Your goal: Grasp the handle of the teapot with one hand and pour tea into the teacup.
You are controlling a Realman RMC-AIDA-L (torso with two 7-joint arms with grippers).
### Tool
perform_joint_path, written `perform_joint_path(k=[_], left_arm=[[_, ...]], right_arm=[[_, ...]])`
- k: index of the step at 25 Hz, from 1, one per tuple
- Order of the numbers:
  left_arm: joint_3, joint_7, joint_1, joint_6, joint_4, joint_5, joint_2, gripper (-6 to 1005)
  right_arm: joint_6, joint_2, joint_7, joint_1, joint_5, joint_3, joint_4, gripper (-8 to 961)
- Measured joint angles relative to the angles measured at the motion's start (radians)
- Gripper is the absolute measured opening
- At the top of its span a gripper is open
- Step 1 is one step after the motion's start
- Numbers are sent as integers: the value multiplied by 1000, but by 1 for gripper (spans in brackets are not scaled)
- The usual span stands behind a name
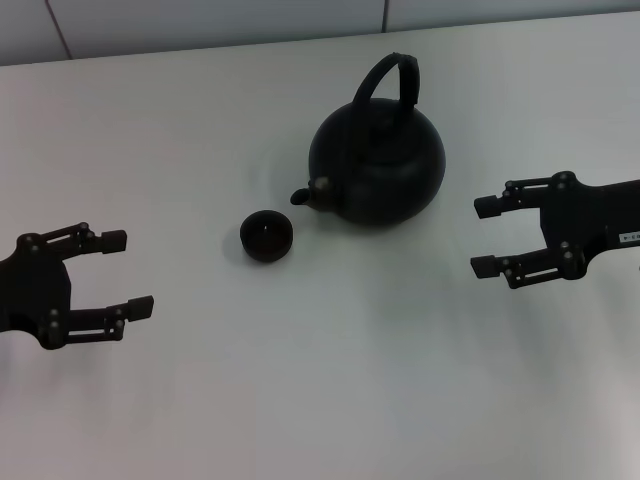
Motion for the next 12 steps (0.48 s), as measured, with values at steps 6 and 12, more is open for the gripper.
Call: perform_joint_path(k=[6, 12], left_arm=[[-2, 0, 1, 0, 1, 0, 0, 863], [0, -2, -3, 6, 2, 0, -3, 863]], right_arm=[[1, 1, 1, 7, -1, -8, -1, 784], [2, 1, 1, 13, -9, -9, -1, 784]])
